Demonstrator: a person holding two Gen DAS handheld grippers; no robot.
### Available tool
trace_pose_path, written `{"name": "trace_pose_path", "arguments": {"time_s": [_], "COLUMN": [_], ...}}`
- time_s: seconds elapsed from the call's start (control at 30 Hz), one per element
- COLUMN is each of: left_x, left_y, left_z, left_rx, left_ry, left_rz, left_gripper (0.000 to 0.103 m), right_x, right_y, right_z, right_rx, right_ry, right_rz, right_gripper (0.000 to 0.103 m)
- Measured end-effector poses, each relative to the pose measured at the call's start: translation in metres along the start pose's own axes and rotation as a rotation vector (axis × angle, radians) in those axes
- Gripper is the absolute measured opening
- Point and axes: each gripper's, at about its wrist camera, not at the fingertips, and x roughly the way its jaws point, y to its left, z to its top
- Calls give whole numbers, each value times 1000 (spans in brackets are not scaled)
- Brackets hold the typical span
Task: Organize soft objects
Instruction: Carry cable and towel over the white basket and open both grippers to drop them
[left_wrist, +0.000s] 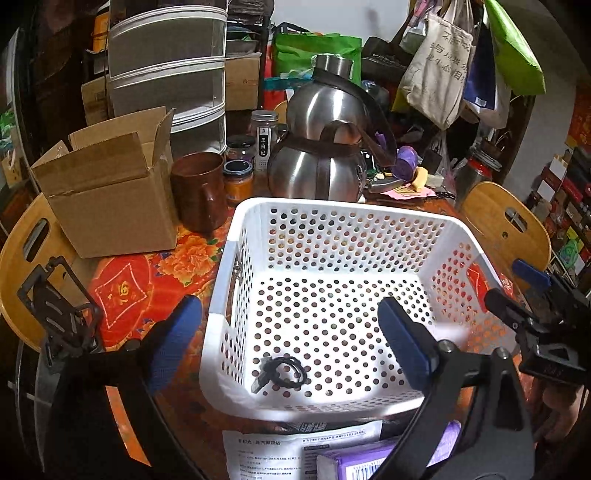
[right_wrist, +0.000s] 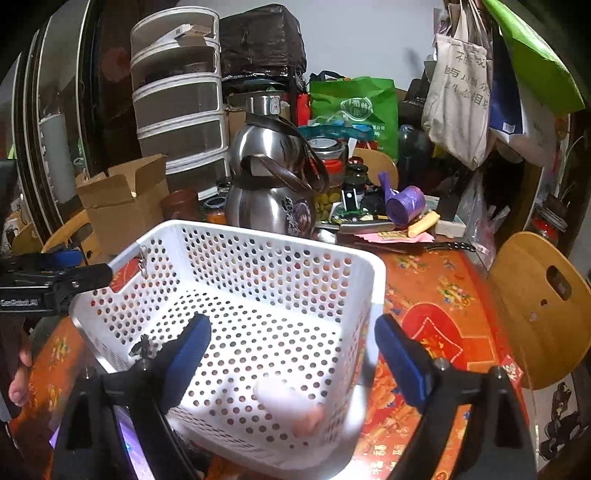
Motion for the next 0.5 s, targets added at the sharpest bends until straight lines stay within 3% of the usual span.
{"name": "trace_pose_path", "arguments": {"time_s": [0.5], "left_x": [-45], "left_y": [1], "left_z": [-26], "left_rx": [6], "left_ry": [-41], "left_rz": [15], "left_gripper": [95], "right_x": [-24], "right_y": [7], "right_z": [-10], "right_rx": [9], "right_ry": [2], "right_rz": [36], "right_gripper": [90]}}
